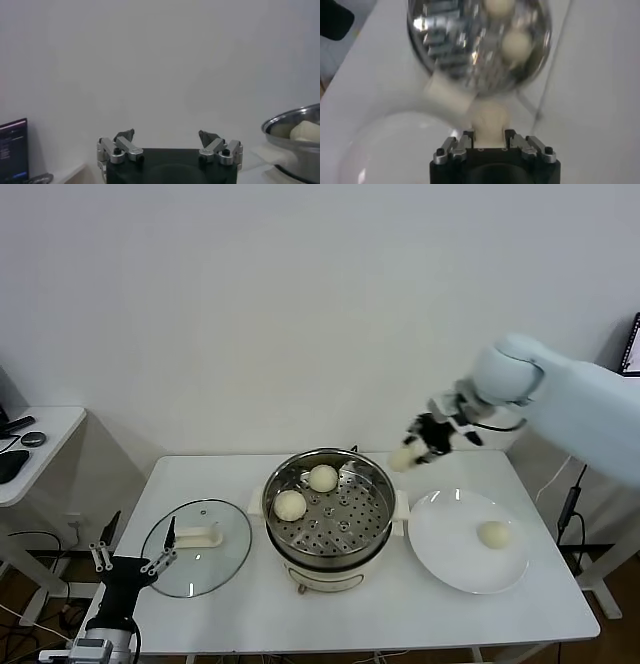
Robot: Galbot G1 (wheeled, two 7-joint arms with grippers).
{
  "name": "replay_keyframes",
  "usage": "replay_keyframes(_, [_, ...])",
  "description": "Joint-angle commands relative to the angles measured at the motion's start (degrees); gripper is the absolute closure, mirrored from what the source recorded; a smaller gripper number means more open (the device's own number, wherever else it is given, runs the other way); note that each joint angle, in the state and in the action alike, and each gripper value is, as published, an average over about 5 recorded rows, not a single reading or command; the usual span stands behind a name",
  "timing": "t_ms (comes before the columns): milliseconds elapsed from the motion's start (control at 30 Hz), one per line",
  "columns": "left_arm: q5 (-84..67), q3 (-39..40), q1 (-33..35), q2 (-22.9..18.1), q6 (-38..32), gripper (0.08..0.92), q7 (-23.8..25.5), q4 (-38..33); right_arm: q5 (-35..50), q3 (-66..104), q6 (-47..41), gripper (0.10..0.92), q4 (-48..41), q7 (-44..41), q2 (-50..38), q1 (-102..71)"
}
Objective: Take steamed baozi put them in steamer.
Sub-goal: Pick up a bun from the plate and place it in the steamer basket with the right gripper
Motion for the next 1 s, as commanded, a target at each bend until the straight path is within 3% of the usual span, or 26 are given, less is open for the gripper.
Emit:
replay_keyframes(33, [0.07,0.04,-0.08,-0.21,0.0,0.177,-0.07,0.03,5.29,-13.1,9.26,0.626,2.64,3.05,16.33,7.7])
replay_keyframes(267, [0.06,-0.34,-0.1,-0.64,-0.04,0.177,-0.18,-0.12,-4.21,-15.19,18.32,0.626,0.45,3.29,20.89,2.6])
replay_keyframes(733, [-0.04,-1.22,-0.02,-0.88,-0.22,0.177,-0.35,0.62,-17.8,-14.71,25.4,0.61,-0.02,3.97,21.17,-3.2])
replay_keyframes(1000, [0.02,-1.31,0.07,-0.89,-0.31,0.177,-0.28,0.58,-19.17,-13.86,25.64,0.563,-0.63,4.92,20.35,-4.52])
